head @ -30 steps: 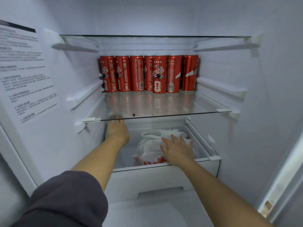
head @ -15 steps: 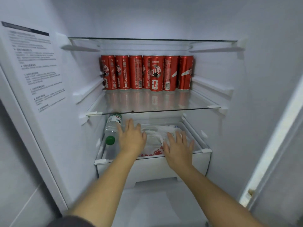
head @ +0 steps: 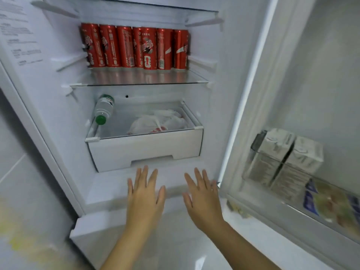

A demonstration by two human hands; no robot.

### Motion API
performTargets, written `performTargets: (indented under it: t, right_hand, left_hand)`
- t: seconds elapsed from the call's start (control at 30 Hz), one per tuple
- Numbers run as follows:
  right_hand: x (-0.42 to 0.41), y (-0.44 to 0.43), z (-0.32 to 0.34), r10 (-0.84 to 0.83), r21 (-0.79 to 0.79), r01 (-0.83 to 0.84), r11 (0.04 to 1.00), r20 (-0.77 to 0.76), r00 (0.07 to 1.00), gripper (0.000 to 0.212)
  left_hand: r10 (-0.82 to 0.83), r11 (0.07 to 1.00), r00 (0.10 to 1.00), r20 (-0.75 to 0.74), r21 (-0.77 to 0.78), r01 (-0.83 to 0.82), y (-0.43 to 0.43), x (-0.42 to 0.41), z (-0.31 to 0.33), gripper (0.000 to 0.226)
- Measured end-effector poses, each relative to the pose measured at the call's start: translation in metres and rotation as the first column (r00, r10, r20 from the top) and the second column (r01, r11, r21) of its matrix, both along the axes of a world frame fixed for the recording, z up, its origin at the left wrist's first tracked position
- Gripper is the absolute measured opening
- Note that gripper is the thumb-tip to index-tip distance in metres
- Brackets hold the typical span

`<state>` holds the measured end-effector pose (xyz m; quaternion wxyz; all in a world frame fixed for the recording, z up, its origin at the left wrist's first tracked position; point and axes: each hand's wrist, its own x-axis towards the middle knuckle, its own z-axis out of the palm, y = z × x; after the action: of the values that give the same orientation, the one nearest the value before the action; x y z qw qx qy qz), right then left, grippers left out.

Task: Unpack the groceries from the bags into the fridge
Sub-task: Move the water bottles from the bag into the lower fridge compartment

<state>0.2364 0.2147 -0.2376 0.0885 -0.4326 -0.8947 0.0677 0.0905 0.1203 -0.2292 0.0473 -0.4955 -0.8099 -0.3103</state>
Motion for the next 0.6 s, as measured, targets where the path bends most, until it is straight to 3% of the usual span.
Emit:
performTargets:
  t: [0.1,0.23,0.33,0.43,0.5,0.6]
  right_hand:
    - [0.048,-0.034,-0.015,-0.107,-0.029,0.107,0.994,0.024,0.994,0.065]
    - [0.114,-0.079,-0.033,-0.166,-0.055,0.166,0.985,0.018,0.986,0.064]
    - [0.157,-0.107,-0.035,-0.259,-0.112,0.261,0.959,0.032,0.965,0.065]
    - [0.203,-0.131,-0.033,-0.323,-0.132,0.321,0.938,0.006,0.946,0.082]
    - [0.235,-0.149,-0.032,-0.424,-0.145,0.413,0.899,-0.057,0.904,0.088]
    - [0.281,-0.177,-0.021,-0.601,-0.203,0.570,0.796,-0.154,0.784,0.076]
  left_hand:
    - [-0.055,0.996,0.996,0.065,-0.072,0.060,-0.026,0.045,-0.015,0.081]
    - [-0.149,0.968,0.983,0.104,-0.187,0.166,-0.055,0.110,-0.030,0.059]
    - [-0.207,0.941,0.971,0.118,-0.247,0.231,-0.067,0.151,-0.031,0.058]
    - [-0.335,0.885,0.936,0.110,-0.306,0.352,-0.069,0.193,-0.030,0.058]
    - [-0.439,0.829,0.892,0.109,-0.334,0.449,-0.068,0.221,-0.029,0.059]
    - [-0.595,0.721,0.784,0.178,-0.313,0.618,-0.060,0.262,-0.025,0.061]
